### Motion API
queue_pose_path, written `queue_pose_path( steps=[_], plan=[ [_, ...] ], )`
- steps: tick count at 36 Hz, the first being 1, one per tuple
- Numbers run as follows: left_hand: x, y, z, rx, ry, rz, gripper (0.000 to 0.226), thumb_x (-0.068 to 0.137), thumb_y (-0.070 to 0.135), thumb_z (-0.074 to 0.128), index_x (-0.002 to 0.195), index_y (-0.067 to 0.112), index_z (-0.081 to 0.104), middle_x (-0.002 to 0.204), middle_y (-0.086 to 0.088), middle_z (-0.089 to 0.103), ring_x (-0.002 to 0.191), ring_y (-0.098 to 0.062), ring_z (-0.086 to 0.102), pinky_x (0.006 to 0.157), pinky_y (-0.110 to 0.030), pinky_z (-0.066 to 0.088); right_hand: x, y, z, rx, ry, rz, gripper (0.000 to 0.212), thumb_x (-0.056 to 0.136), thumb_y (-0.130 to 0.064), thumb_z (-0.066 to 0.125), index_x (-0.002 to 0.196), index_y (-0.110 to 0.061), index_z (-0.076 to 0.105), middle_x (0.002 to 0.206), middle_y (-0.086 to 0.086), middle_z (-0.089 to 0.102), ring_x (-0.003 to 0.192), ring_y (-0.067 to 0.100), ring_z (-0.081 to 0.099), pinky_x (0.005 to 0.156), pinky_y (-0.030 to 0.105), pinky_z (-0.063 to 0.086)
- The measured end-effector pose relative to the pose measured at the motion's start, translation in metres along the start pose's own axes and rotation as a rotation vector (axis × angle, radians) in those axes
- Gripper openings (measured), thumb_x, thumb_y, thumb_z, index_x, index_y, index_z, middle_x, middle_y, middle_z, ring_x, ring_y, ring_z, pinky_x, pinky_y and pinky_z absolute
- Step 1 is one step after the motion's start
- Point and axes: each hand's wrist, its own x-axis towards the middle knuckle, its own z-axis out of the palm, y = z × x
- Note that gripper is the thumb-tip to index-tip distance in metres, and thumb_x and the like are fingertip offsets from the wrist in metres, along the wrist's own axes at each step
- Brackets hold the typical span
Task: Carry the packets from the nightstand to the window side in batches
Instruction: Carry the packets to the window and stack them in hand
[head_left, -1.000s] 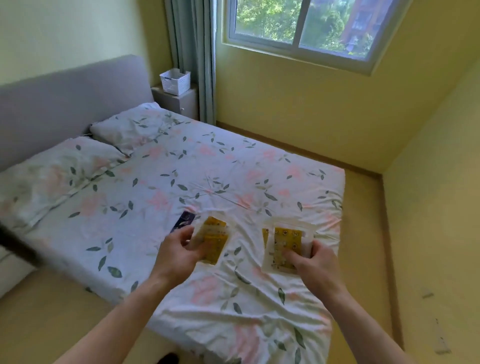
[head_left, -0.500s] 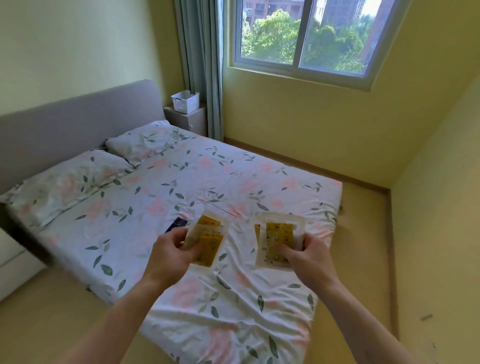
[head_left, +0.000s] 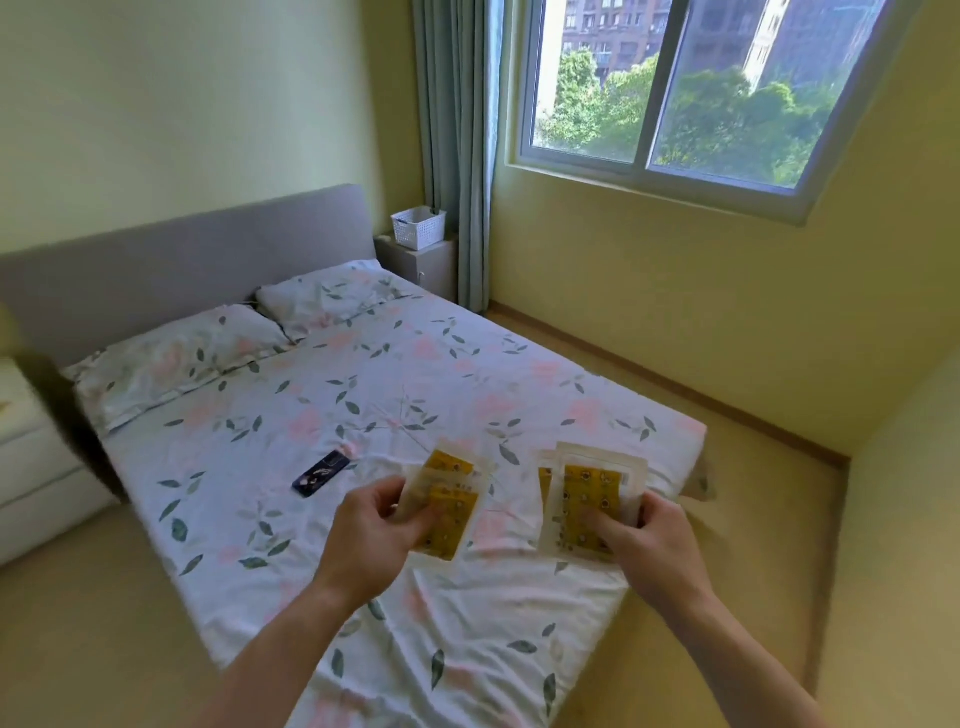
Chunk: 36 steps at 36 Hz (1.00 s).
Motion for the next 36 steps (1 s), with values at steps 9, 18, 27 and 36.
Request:
queue_pose_path(
  steps=[9,18,27,36],
  plan=[
    [0.009,0.036,0.090,-0.007,0.086,-0.026,0.007,0.088,0.016,0.076,0.094,0.013,0.077,0.089,-0.009,0.077,0.086,-0.025,0.075,0.081,-0.048,0.062,0.070,0.001,-0.088,0.073,-0.112,-0.046,0.010,0.084,-0.012,0.080,0.091,-0.018,0.077,0.085,-0.002,0.079,0.080,0.015,0.077,0.078,0.039,0.063],
    [0.046,0.042,0.107,-0.016,0.285,-0.115,0.013,0.088,0.011,0.075,0.099,0.018,0.079,0.090,-0.003,0.079,0.086,-0.021,0.076,0.082,-0.042,0.060,0.165,-0.004,-0.084,0.117,-0.295,-0.091,0.005,0.086,-0.005,0.076,0.089,-0.009,0.077,0.083,0.006,0.078,0.078,0.019,0.076,0.070,0.031,0.063],
    [0.190,0.061,0.197,-0.060,0.221,-0.137,0.014,0.087,0.010,0.074,0.099,0.015,0.078,0.090,-0.001,0.079,0.086,-0.019,0.076,0.079,-0.035,0.061,0.302,0.011,-0.140,0.122,-0.235,-0.001,0.010,0.086,-0.005,0.076,0.093,-0.012,0.077,0.088,0.004,0.079,0.083,0.018,0.077,0.078,0.038,0.064],
    [0.343,0.110,0.353,-0.013,0.006,-0.091,0.012,0.086,0.009,0.076,0.096,0.015,0.079,0.089,-0.001,0.079,0.086,-0.019,0.076,0.083,-0.040,0.061,0.425,0.024,-0.270,0.166,-0.069,0.026,0.012,0.085,-0.005,0.078,0.095,-0.011,0.076,0.089,0.006,0.079,0.084,0.023,0.077,0.072,0.036,0.063]
  ],
)
